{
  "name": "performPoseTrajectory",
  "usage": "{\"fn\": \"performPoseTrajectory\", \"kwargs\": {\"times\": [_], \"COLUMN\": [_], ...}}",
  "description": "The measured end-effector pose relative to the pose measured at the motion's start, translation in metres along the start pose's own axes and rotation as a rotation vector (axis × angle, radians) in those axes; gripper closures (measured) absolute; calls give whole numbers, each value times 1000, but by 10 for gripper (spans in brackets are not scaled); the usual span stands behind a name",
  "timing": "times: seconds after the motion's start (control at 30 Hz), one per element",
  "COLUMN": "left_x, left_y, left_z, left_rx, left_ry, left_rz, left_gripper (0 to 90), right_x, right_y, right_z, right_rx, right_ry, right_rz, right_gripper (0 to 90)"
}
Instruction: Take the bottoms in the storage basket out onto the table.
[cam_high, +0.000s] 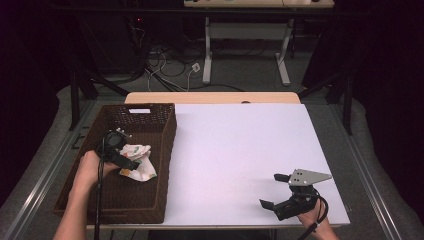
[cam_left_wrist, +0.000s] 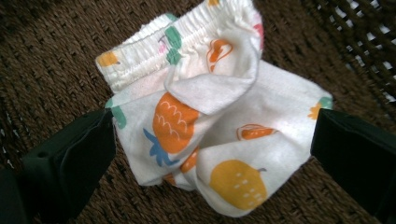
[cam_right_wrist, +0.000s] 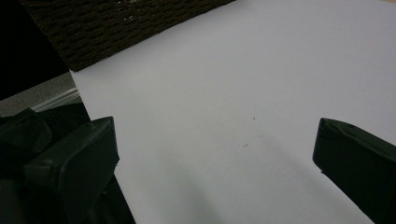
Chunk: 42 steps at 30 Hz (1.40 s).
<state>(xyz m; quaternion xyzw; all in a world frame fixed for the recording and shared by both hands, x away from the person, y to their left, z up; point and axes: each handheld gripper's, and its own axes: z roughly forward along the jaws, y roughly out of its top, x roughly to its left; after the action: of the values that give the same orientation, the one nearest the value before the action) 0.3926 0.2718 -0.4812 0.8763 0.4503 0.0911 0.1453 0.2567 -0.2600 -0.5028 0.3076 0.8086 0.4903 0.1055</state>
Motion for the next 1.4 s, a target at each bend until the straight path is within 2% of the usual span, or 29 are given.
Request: {"fn": "performPoseTrajectory", "kwargs": {"times": [0.13,0.2,0.23,0.33,0.4,0.7,0.93,1.0,1.07,1.1,1.17,1.4], "left_x": [4,3,4,3,3,1,-1,-1,-2,-2,-3,-3], "left_y": [1,2,2,2,2,0,-3,-3,-3,-3,-3,-4], "left_z": [7,9,10,14,20,27,30,30,30,30,30,26], "left_rx": [27,41,52,79,119,166,186,187,192,196,191,170], "left_ry": [-2,1,6,-1,24,71,120,135,140,147,158,153], "left_rz": [15,4,17,16,27,43,36,33,32,33,31,44], "left_gripper": [16,17,18,28,49,142,321,397,418,467,483,640], "right_x": [1,1,1,1,0,0,0,0,-1,-1,0,0], "right_y": [0,0,0,0,-1,-2,-1,-1,-1,-1,-1,-1], "right_z": [1,0,0,0,0,0,1,1,1,0,0,-1], "right_rx": [5,14,12,7,12,6,13,17,13,16,12,14], "right_ry": [5,7,6,8,9,10,13,16,18,18,17,14], "right_rz": [1,-7,-9,-2,-3,-3,-5,-6,-6,-5,-1,-4], "right_gripper": [0,0,0,0,0,0,0,0,0,0,0,0]}}
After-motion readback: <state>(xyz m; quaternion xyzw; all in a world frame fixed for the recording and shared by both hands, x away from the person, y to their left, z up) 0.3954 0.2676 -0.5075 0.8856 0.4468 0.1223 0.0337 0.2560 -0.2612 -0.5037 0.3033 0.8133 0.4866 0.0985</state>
